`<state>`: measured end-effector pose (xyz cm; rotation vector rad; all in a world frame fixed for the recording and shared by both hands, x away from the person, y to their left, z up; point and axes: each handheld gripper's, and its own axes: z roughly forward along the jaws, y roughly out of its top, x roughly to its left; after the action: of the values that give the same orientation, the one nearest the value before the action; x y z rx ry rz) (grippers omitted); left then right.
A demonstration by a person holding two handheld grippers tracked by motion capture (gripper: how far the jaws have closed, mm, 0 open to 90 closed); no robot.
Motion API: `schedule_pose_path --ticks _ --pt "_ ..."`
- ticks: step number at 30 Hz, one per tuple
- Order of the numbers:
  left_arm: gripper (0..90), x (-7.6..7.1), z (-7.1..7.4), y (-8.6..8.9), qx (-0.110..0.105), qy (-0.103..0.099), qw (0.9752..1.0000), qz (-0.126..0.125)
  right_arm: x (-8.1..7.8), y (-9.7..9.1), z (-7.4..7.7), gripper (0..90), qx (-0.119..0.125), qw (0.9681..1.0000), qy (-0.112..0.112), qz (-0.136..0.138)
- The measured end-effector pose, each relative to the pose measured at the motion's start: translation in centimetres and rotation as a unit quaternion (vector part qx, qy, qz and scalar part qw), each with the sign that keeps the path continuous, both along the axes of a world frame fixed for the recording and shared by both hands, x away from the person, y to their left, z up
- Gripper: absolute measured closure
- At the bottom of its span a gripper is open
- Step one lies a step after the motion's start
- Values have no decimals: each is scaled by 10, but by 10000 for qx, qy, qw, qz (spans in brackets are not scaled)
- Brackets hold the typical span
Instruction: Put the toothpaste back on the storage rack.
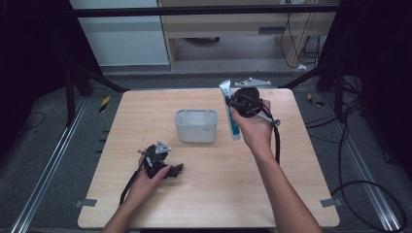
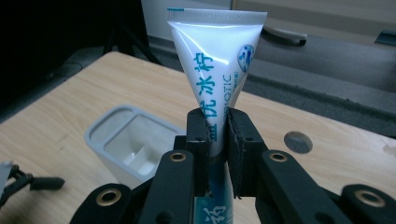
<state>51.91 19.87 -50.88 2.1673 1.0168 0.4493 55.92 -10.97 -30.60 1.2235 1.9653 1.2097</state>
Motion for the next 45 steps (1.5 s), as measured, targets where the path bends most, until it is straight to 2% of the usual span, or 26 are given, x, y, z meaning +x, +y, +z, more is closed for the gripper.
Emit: schedule_pose_path --ticks 14,26,35,45 --pt "0 0 0 0 1 0 10000 -1 10 13 20 801 186 9989 -397 -182" --pt "0 0 0 0 6 8 10000 -1 17 23 29 800 235 9981 -537 -164" --pt "0 0 0 0 -3 5 10000 6 25 41 39 799 323 9960 -813 -171" --pt "0 0 0 0 -5 7 10000 3 34 58 39 799 345 9951 -922 -77"
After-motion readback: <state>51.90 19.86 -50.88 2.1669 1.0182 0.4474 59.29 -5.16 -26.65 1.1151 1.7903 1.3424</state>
